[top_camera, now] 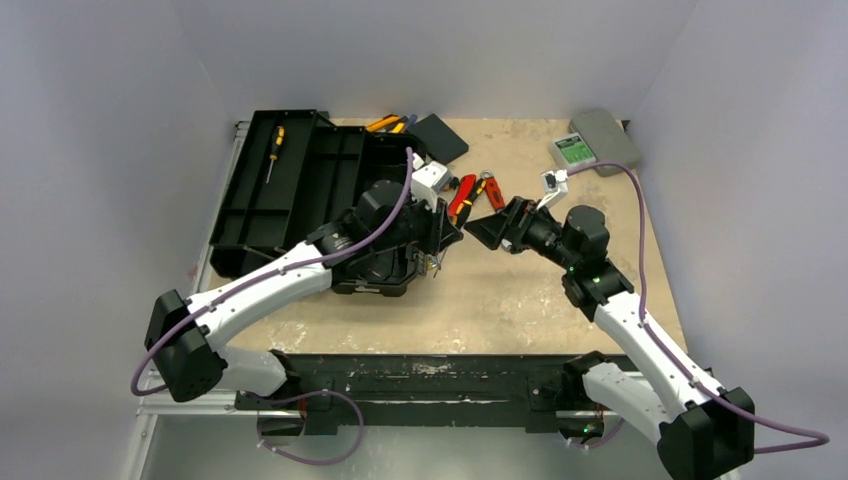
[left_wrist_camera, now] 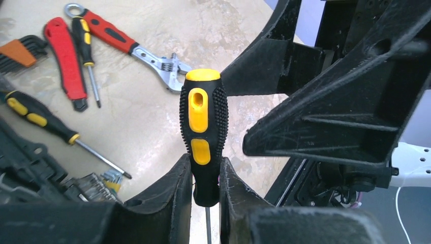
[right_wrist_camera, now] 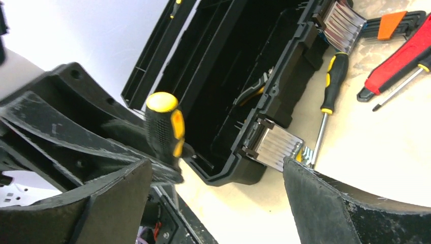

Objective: Pack the tool kit
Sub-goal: Place the screwdriver in the toolbox.

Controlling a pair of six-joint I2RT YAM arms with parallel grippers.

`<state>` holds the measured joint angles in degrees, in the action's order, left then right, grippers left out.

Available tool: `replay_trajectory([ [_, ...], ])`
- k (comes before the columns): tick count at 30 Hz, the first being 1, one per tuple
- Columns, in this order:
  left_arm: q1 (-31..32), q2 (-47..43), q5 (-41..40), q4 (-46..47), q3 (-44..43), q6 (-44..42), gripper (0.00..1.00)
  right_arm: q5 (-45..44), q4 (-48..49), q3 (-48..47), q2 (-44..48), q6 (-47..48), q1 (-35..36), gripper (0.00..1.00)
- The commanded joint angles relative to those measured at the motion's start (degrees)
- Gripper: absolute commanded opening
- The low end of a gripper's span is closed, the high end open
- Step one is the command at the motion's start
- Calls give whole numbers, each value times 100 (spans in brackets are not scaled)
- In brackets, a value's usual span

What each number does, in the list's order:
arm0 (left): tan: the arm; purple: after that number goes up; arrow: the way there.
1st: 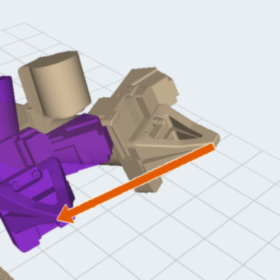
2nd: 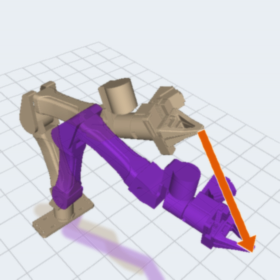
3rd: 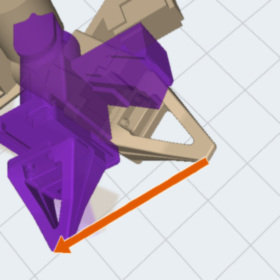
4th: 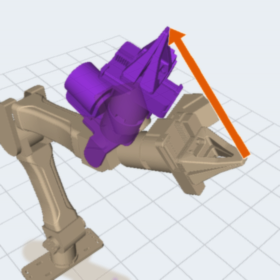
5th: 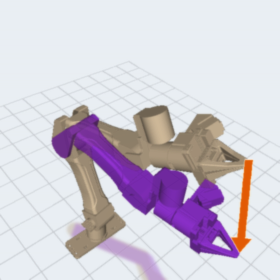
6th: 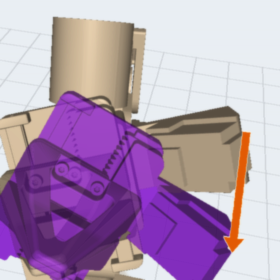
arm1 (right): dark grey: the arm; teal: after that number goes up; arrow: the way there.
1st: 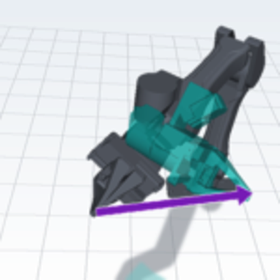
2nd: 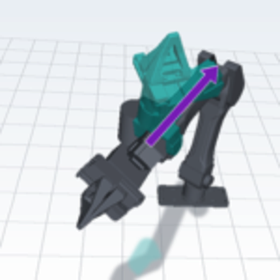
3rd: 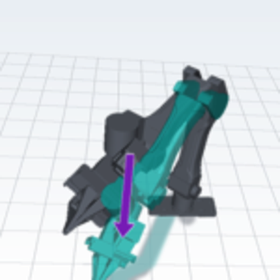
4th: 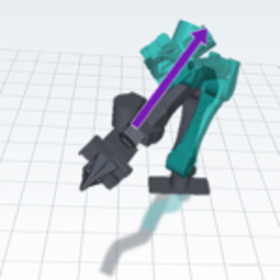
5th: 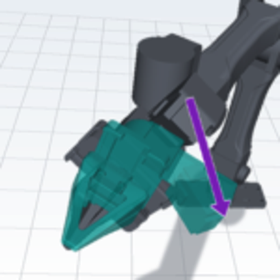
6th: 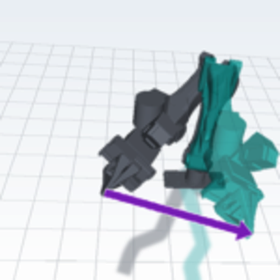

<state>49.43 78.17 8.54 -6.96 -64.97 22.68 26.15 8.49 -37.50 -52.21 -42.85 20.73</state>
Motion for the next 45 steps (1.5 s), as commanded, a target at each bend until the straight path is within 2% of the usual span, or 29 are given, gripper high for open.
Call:
replay_trajectory([
  [1,-27,-503,-557,-542,-46,-87,0,-223,-104,-127,157,104,16,99],
  [9,-324,-1063,-1880,-2108,-437,-273,0,-502,-388,-133,252,165,16,99],
  [14,-908,-1103,-2477,-2976,-791,-357,0,-747,-829,-309,338,432,16,99],
  [17,-1267,-1082,-2994,-3176,-895,-510,0,-924,-1193,-401,462,591,11,99],
  [21,-1345,-893,-4249,-3161,-1014,-1020,0,-1059,-1275,-401,570,683,15,99],
  [24,-1492,-522,-4801,-3171,-1285,-1390,0,-1034,-1315,-403,549,699,14,99],
  [32,-2271,570,-4680,-3622,-2165,-1584,0,-1036,-1411,-416,603,714,12,99],
  [43,-2762,1753,-4835,-3604,-2313,-1930,0,-1080,-1505,-434,507,735,18,99],
  [44,-2770,1840,-4861,-3613,-2330,-1949,1,-1085,-1501,-434,495,727,19,99],
  [45,-2772,1927,-4889,-3668,-2381,-1966,10,-1086,-1488,-436,486,718,12,99],
])
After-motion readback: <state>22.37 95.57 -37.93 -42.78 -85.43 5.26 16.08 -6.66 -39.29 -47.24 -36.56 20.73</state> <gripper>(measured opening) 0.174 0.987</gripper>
